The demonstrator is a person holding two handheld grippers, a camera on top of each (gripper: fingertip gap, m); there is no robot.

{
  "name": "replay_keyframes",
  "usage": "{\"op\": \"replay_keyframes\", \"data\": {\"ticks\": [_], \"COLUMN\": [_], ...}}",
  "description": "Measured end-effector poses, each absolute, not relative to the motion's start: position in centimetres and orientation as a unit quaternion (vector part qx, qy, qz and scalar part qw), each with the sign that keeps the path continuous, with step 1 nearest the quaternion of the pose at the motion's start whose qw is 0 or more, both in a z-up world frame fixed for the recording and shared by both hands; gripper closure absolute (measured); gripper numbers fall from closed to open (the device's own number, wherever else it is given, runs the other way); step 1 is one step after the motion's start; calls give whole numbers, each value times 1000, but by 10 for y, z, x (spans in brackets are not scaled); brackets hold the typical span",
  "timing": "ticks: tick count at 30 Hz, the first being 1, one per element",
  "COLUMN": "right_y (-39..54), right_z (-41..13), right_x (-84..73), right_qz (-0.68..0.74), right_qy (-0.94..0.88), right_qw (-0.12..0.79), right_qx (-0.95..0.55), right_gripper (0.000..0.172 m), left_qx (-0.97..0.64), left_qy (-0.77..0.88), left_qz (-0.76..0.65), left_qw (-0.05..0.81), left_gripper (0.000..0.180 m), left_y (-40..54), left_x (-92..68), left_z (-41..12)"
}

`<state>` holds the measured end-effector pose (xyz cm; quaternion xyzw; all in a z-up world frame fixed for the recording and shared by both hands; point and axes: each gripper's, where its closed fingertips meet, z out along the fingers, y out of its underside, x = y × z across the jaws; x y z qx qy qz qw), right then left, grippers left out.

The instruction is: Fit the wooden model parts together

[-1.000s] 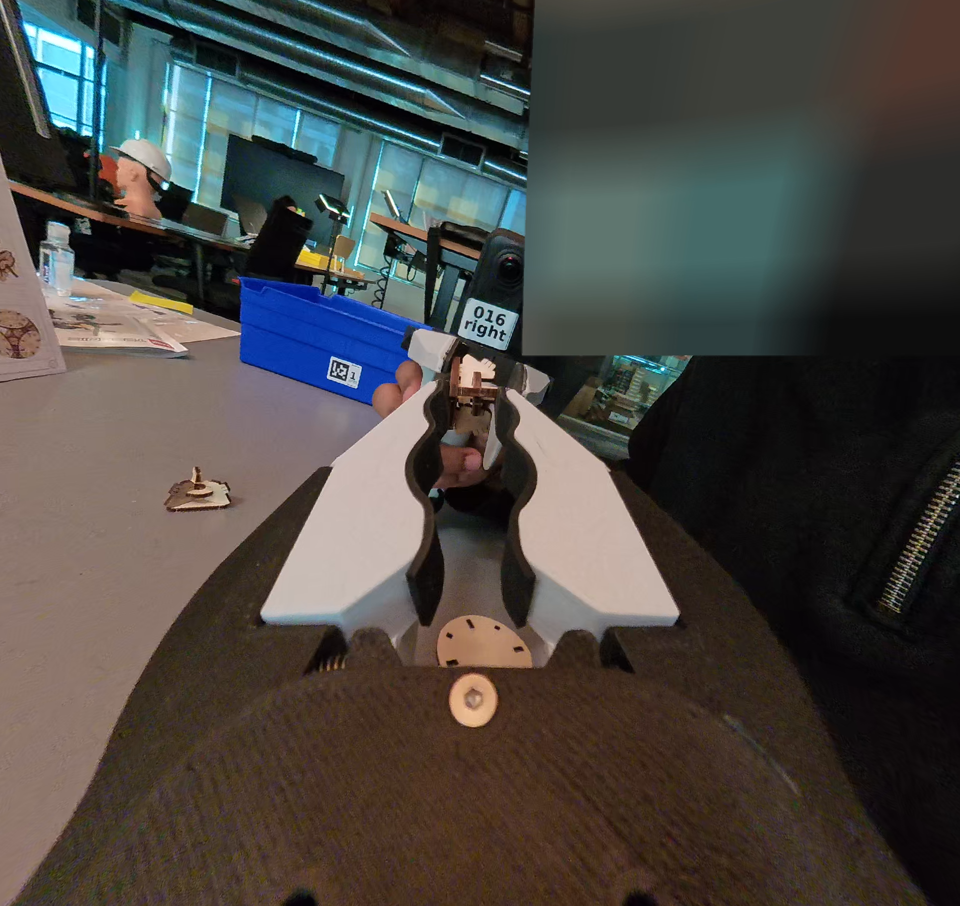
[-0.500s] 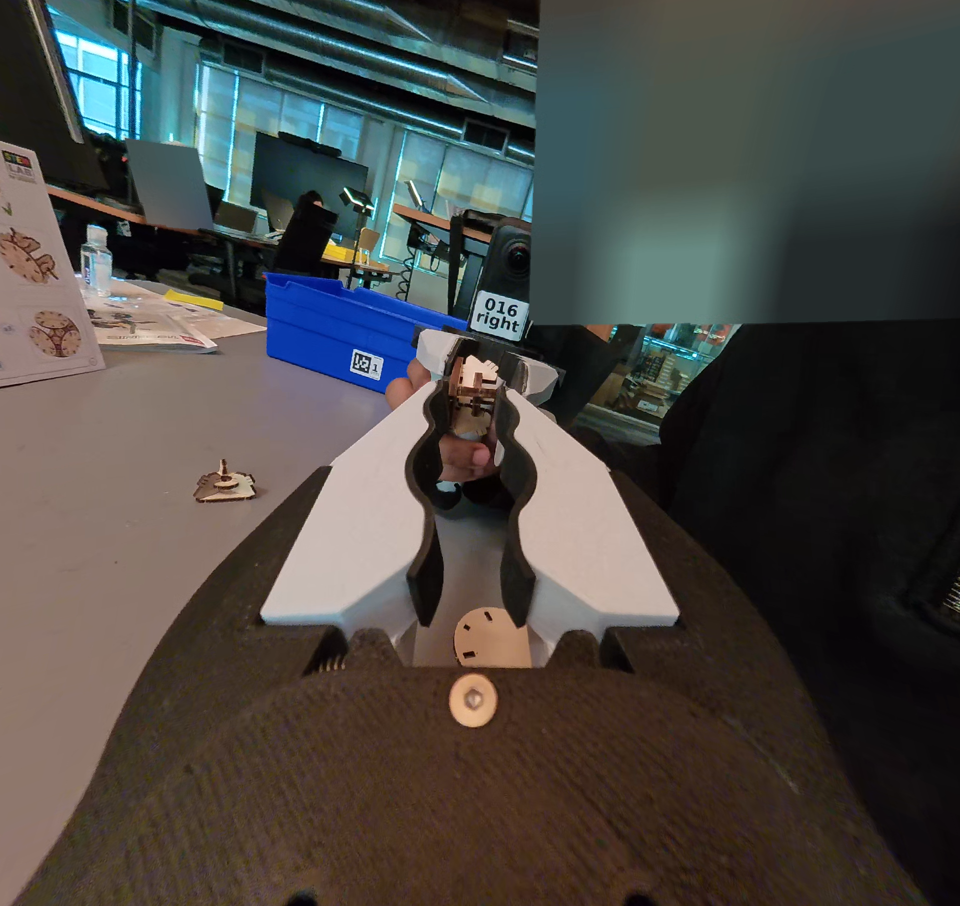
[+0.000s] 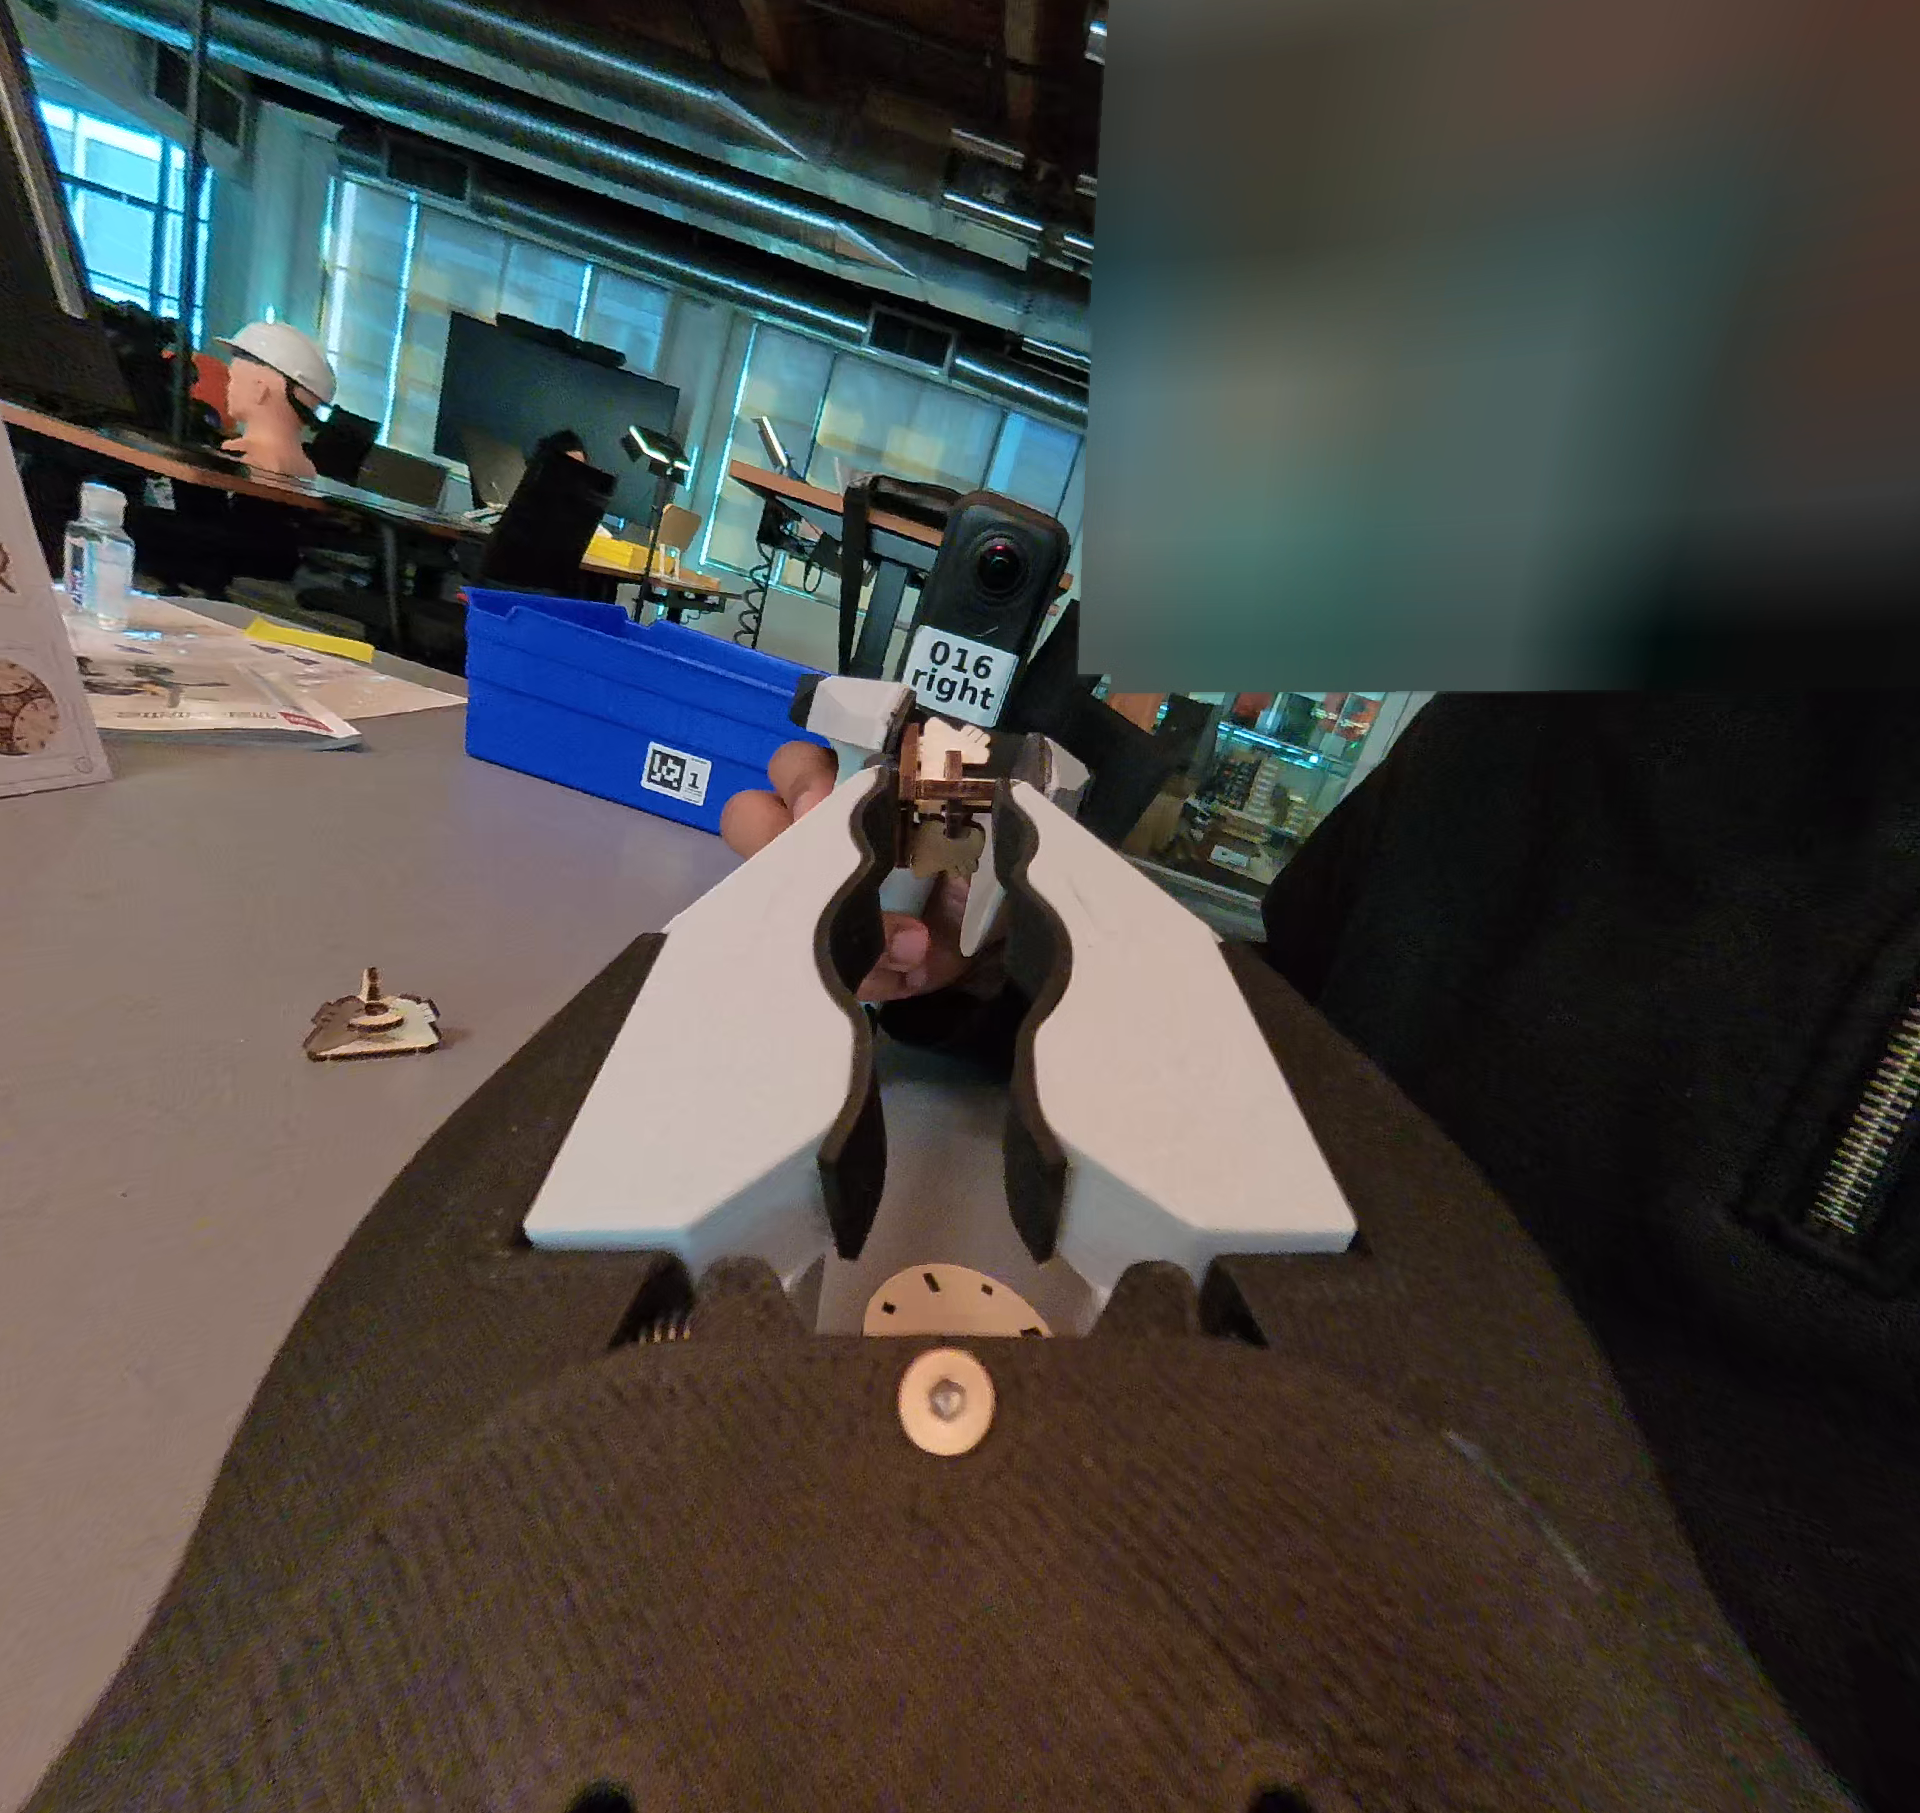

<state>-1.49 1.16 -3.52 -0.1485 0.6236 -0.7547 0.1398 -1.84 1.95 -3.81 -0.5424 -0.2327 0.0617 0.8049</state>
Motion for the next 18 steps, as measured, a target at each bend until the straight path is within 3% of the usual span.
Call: {"op": "replay_keyframes", "data": {"ticks": [6, 11, 18], "right_y": [13, 9, 3], "right_z": [-31, -34, -39], "right_x": [-12, -16, -24], "right_qz": [-762, -753, -750], "right_qy": [608, 619, 630], "right_qw": [173, 192, 184], "right_qx": [-138, -113, -88], "right_gripper": [144, 128, 130], "left_qx": [-537, -504, -490], "left_qy": [-230, -260, -262], "left_qz": [55, 38, 29], "left_qw": [810, 823, 831], "left_gripper": [166, 166, 165], "left_y": [18, 5, 2], "left_x": [-17, -24, -25], "left_z": [-36, -36, -34]}}
